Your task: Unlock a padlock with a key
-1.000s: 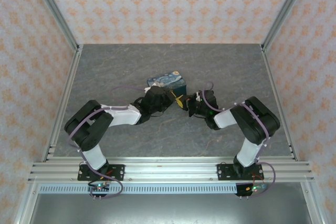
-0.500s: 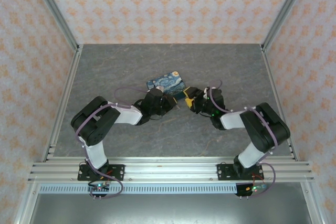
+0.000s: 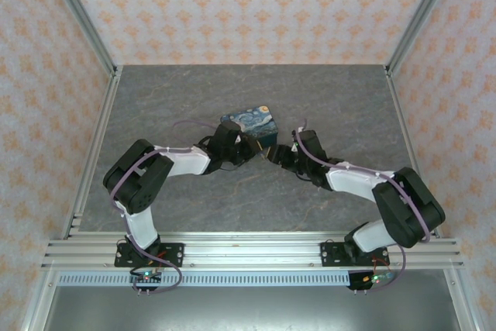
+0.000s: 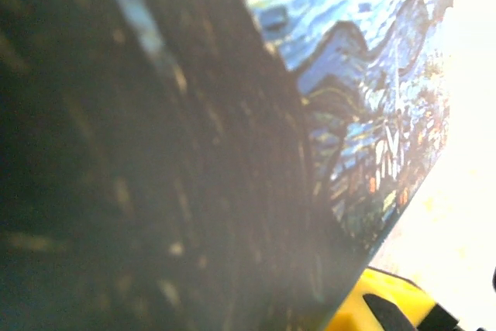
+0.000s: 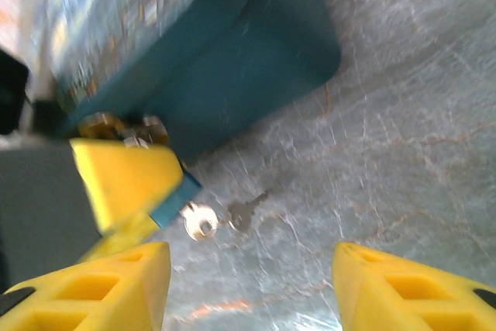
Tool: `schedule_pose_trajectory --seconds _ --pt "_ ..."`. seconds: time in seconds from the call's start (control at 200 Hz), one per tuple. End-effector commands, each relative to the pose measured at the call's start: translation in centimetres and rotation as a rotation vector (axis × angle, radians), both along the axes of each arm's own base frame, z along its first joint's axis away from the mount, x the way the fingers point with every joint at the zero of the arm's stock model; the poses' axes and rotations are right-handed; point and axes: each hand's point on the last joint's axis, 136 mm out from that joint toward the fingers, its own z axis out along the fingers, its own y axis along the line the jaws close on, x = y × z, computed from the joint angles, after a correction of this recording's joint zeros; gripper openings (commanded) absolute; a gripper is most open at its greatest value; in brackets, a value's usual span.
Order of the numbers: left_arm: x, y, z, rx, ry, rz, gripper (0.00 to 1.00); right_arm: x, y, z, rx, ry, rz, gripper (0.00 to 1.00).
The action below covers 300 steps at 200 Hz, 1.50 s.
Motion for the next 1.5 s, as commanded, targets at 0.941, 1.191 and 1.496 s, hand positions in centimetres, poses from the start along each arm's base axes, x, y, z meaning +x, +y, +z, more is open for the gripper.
schedule_pose_trajectory --seconds 0.941,1.191,1.496 --pt "-1.0 -1.2 -0.3 0.005 0.091 -0.130 0.00 1.8 2.7 -1.7 -0.281 -0.164 0.161 0.32" --pt "-1.4 -1.1 -1.1 0.004 0.100 -0.134 0.00 2.7 3.2 -0.5 -0.255 -0.176 0.134 0.22" --pt "-1.8 -0.8 -1.4 0.007 0.102 -0.132 0.00 2.3 3.2 0.0 -0.149 -0.138 0.125 0.00"
